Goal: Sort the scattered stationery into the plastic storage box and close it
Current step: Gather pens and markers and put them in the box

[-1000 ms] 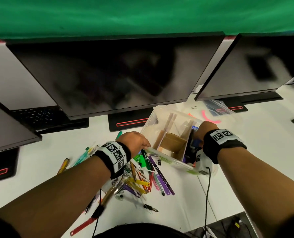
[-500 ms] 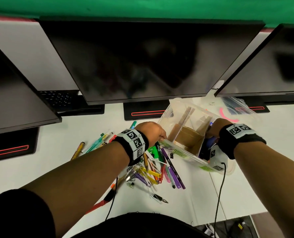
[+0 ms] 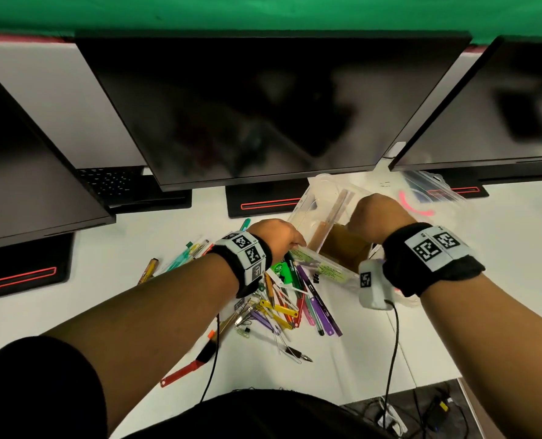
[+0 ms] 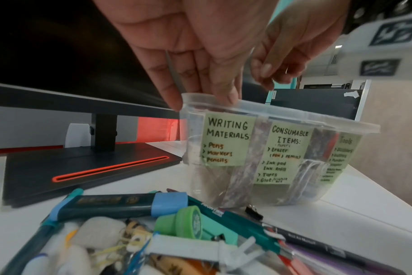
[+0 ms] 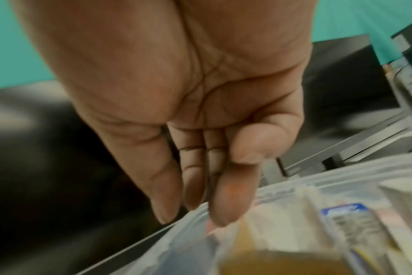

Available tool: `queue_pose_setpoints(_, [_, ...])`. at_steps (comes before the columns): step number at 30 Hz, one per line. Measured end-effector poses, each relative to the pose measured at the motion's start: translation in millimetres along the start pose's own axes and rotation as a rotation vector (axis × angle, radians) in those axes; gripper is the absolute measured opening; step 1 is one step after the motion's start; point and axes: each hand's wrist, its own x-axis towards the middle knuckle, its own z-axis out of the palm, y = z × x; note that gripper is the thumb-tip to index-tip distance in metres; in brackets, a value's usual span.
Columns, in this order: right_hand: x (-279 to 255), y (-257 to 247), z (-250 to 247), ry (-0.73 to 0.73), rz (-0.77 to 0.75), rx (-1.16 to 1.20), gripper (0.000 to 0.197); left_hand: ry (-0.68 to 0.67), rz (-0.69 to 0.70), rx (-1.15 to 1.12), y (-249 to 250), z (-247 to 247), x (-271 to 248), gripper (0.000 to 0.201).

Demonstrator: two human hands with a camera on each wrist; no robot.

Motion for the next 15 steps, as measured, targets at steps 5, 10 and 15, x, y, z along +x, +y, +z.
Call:
queue_pose_setpoints(5, [-42.6,-38.6,40.8,-0.191,-0.196,0.134,0.019,-0.009,0.075,0.033,-16.0,15.3,-7.9,0.06])
queue_pose_setpoints(10, [-46.8,-40.3,121.4,-0.343,-0.032,-0.034,0.019,-0.037,0.097,0.098,-23.4,20.3,-23.0,0.083])
queue_pose_setpoints(15, [-43.3,-28.0,151.3,-0.301,0.133,0.031,0.031,-0.072,0.099,0.133,-19.7,20.2,-29.3,0.093])
